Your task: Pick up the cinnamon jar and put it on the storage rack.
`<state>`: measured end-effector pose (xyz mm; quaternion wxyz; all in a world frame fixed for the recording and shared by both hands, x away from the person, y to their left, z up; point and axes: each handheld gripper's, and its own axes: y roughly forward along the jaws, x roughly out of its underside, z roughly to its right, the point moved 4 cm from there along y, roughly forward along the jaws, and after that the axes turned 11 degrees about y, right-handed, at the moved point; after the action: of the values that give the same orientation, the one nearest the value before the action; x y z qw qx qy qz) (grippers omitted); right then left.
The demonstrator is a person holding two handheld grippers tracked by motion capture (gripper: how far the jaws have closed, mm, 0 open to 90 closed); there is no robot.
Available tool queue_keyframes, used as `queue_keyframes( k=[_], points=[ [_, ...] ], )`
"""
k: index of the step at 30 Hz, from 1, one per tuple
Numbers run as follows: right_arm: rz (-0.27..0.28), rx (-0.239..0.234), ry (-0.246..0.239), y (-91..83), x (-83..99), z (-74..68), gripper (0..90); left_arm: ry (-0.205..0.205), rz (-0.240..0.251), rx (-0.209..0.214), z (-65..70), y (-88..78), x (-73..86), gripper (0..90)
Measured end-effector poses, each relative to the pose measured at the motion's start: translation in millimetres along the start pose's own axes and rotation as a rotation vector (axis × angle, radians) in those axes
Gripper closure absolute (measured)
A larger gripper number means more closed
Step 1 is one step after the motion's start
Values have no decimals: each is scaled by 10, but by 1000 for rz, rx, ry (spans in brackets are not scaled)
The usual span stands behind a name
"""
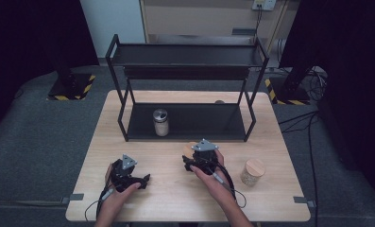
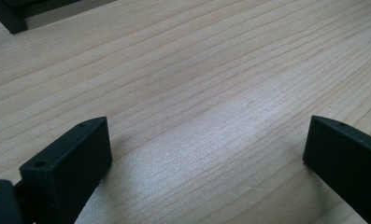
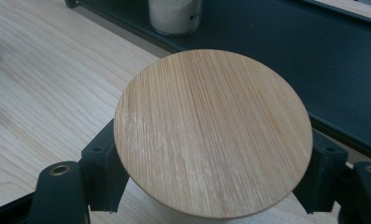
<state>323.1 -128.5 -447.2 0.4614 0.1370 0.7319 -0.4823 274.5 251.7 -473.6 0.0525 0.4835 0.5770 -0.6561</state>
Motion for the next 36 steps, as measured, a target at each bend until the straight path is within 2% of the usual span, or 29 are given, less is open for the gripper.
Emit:
queue_keyframes(
  k=[11, 23, 36],
  points=[
    [12, 2, 15, -44, 4, 3, 258, 0, 0, 0, 0, 0, 0, 0],
    [19, 12, 22, -112, -84, 0, 258, 0, 0, 0, -1, 0, 0, 0],
    [21, 22, 21, -111, -163, 22, 258, 1, -1, 5, -9, 6, -4, 0]
  ],
)
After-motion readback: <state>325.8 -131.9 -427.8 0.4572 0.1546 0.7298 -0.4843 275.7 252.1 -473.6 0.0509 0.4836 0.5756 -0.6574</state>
